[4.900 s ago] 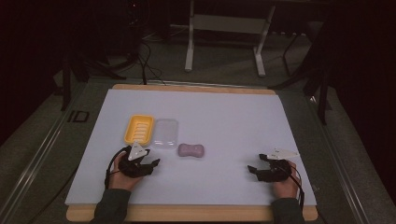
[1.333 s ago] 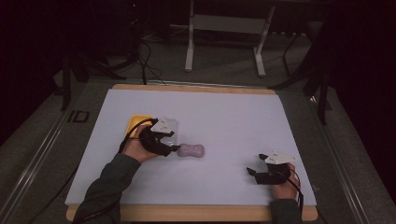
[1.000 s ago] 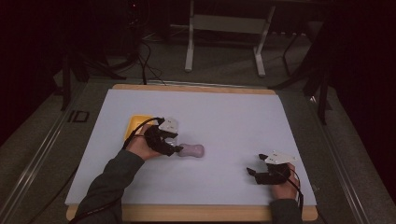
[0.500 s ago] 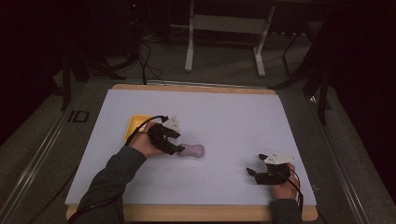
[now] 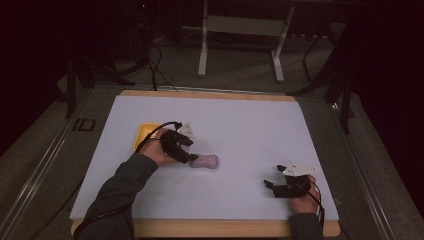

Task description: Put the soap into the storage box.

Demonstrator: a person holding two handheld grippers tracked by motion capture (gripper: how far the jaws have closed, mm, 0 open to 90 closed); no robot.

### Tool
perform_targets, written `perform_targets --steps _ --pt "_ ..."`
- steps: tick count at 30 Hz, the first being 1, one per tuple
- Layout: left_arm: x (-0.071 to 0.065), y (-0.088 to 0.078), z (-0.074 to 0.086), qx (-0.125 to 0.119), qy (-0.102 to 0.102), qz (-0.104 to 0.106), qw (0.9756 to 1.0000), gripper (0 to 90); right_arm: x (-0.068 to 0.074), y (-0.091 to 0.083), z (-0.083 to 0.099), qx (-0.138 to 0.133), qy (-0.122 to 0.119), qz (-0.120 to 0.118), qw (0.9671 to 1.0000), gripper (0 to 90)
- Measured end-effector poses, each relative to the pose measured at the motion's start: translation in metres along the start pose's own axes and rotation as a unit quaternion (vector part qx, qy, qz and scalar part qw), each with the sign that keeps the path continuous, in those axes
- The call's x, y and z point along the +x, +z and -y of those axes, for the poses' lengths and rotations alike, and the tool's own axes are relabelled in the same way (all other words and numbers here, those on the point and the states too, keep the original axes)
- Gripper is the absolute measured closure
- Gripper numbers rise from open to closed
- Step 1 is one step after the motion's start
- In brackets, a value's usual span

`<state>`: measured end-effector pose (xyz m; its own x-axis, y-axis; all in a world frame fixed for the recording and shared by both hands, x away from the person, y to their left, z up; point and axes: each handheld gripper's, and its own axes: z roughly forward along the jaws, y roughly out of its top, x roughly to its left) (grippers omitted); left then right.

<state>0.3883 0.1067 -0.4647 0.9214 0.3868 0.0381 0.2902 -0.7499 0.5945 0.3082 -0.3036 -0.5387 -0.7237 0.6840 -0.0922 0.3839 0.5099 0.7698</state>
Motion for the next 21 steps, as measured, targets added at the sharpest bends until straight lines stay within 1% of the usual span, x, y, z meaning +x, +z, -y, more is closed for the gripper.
perform_targets --steps 4,6,7,8,9,16,21 --pt "0.0 0.001 -0.002 0.005 0.005 0.003 1.0 38.8 0.0 0.0 0.0 0.001 -0.002 0.0 1.0 21.8" --pt "0.0 0.003 -0.003 0.006 0.002 0.012 0.9999 39.1 0.0 0.0 0.0 0.003 -0.003 0.0 1.0 21.8" --pt "0.0 0.003 -0.003 0.01 0.004 0.014 0.9998 39.4 0.0 0.0 0.0 0.003 -0.004 0.0 1.0 21.8" --pt "-0.001 0.004 -0.004 0.009 0.005 0.016 0.9998 39.8 0.0 0.0 0.0 0.003 -0.004 0.0 1.0 21.8" --pt "-0.001 0.004 -0.005 0.013 0.008 0.015 0.9998 40.0 0.0 0.0 0.0 0.003 -0.003 0.0 1.0 21.8" --pt "0.0 0.005 -0.009 0.007 0.01 0.018 0.9998 40.3 0.0 0.0 0.0 0.004 -0.004 0.0 1.0 21.8" --pt "-0.001 0.007 -0.011 0.015 0.016 0.02 0.9996 38.4 0.0 0.001 0.0 0.004 -0.005 0.0 1.0 21.8"
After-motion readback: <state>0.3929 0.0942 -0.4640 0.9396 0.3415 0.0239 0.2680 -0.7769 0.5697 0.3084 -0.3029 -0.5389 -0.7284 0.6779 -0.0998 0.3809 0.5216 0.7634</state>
